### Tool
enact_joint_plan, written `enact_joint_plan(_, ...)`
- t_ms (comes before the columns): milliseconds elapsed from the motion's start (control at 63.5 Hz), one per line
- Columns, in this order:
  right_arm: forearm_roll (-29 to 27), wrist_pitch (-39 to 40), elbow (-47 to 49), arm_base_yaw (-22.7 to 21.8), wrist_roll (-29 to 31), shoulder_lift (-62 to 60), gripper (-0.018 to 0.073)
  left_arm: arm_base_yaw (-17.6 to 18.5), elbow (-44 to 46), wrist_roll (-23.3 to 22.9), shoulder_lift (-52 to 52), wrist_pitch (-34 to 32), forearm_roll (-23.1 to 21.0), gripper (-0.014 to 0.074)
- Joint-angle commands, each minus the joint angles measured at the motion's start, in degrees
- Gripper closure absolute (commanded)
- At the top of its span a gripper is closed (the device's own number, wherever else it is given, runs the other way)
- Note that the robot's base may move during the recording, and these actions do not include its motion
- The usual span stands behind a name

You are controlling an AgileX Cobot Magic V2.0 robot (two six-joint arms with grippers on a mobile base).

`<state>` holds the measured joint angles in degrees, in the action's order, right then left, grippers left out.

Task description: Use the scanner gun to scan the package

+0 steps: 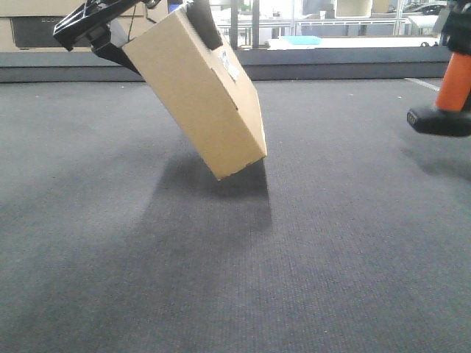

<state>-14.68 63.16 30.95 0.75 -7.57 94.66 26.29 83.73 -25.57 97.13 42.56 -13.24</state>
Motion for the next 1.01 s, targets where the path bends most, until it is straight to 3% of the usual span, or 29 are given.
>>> enact_joint_plan(0, 0.6, 5.7, 0.4, -0.1, -0.6, 0.4, 0.0722, 0.3, 0.2, 0.1, -0.2, -0.8, -0.7, 0.0707)
enact_joint_plan(755, 0.7, 4.4, 0.4, -0.1, -0.6, 4.2, 0.0720, 0.3, 0.2, 0.1, -0.2, -1.2, -0.6, 0.0707)
enact_joint_plan(818, 1.0, 3.6, 0.4, -0.1, -0.6, 4.2, 0.0678, 0.3, 0.2, 0.1, -0.2, -1.2, -0.6, 0.0707)
enact_joint_plan(991, 1.2, 4.2, 0.4, -0.1, -0.6, 4.2, 0.0392, 0.3, 0.2, 0.1, -0.2, -1.2, -0.6, 0.0707)
